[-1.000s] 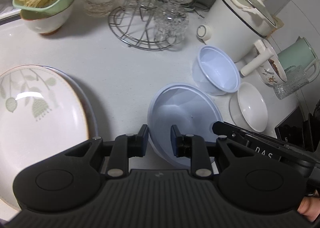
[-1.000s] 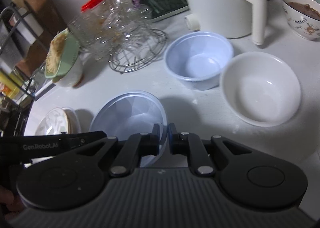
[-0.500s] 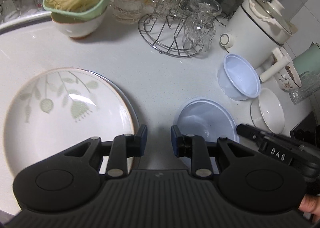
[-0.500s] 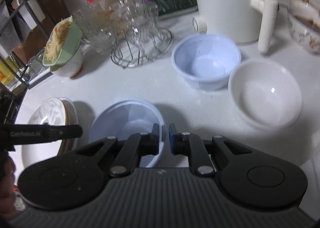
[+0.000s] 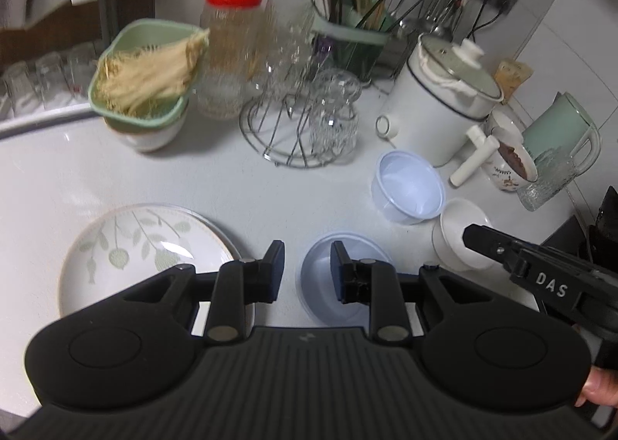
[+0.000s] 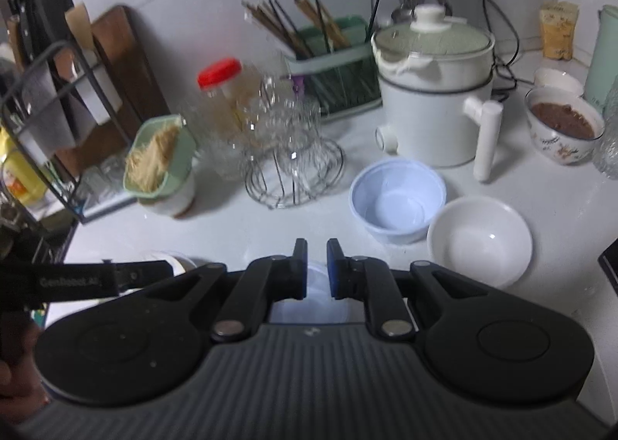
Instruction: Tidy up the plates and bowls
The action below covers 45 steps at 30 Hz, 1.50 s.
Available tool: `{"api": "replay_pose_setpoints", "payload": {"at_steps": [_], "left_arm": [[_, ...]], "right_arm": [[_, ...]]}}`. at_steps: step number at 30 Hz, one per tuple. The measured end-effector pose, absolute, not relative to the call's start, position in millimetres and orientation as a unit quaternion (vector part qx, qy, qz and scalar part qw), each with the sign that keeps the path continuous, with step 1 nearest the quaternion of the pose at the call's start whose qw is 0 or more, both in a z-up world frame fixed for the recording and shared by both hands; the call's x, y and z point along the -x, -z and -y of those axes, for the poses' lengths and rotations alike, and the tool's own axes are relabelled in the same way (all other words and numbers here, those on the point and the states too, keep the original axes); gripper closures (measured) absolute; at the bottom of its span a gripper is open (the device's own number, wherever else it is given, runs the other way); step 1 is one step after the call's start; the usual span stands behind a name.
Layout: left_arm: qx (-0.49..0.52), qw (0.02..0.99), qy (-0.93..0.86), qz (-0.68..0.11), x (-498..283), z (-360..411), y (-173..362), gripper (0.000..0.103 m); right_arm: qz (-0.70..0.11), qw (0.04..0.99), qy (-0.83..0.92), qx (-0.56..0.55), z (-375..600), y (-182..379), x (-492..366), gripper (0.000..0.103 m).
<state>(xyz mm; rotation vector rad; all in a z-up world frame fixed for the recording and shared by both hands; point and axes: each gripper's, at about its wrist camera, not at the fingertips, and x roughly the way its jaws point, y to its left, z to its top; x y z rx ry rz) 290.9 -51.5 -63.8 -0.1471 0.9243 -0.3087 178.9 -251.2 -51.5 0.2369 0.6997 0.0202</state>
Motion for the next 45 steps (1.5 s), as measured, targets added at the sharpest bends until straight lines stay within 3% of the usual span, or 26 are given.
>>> {"api": "replay_pose_setpoints", "payload": {"at_steps": [20,25,26,29,30,45], "left_arm": [[0.031,0.864,0.226,-0.45,-309,109,75,0.074],[0.026,0.864,0.232,-0.447,-326,116,71,0.063],[0.024,0.863,0.234,-0.446,-330,117,71,0.061],[0.025,0.861,0.234,-0.451,-343,122,72,0.048],[0.024,0.861,0.231,-0.452,-347,124,73,0.047],[0.051,0.84,0.223,-0.491,-410,150,113,0.047]], "right_arm": [[-0.308,0.939,0.082,-0.127,294,58,-147,0.089],[-0.301,0.936,0.113,-0.144,307,56,-147,0.088],[-0.3,0.936,0.116,-0.145,309,56,-148,0.084],[-0.302,0.935,0.121,-0.141,313,57,-155,0.056],[-0.301,0.935,0.119,-0.143,315,58,-157,0.053],[-0.351,0.916,0.103,-0.165,343,79,-236,0.054]]}}
